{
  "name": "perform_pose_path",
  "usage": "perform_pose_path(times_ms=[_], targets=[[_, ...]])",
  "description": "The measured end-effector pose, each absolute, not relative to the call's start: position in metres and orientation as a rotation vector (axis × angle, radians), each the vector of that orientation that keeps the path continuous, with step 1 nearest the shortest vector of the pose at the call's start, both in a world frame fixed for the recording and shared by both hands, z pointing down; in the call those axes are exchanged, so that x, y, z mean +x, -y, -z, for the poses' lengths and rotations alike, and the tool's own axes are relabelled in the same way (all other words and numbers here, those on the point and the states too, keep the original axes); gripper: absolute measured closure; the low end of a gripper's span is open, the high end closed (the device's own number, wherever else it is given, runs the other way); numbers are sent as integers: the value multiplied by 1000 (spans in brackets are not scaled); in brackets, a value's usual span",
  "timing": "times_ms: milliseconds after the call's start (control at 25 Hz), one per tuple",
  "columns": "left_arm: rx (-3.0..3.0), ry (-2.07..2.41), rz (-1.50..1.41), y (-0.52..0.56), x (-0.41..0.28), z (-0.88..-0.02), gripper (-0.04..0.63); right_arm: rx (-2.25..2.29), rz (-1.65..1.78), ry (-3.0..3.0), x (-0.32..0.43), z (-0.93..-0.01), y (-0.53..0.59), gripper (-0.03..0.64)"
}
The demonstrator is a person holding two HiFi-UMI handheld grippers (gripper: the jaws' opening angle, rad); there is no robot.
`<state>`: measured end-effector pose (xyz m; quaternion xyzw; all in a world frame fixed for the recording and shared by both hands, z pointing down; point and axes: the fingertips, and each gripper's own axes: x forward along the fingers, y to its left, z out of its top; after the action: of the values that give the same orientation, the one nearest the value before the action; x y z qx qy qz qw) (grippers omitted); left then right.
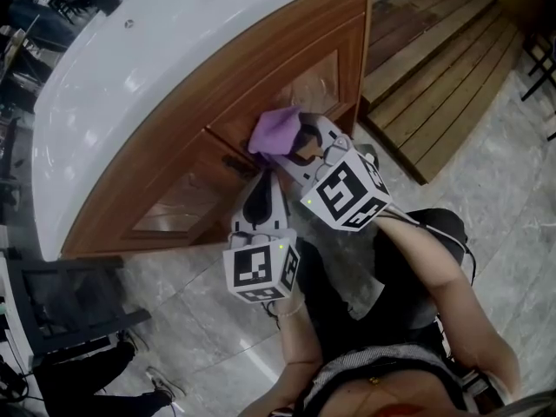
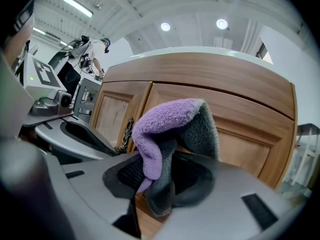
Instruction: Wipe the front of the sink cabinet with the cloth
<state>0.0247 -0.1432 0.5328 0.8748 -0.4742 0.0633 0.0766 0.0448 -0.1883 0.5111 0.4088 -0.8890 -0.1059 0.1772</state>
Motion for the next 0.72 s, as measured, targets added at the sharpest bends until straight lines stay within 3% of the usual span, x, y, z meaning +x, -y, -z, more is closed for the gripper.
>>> perform_pose_path(times_ms=[720], targets=[[2639, 1362, -196, 149, 51, -540, 595, 1260, 322, 2368, 92, -523, 205, 436]])
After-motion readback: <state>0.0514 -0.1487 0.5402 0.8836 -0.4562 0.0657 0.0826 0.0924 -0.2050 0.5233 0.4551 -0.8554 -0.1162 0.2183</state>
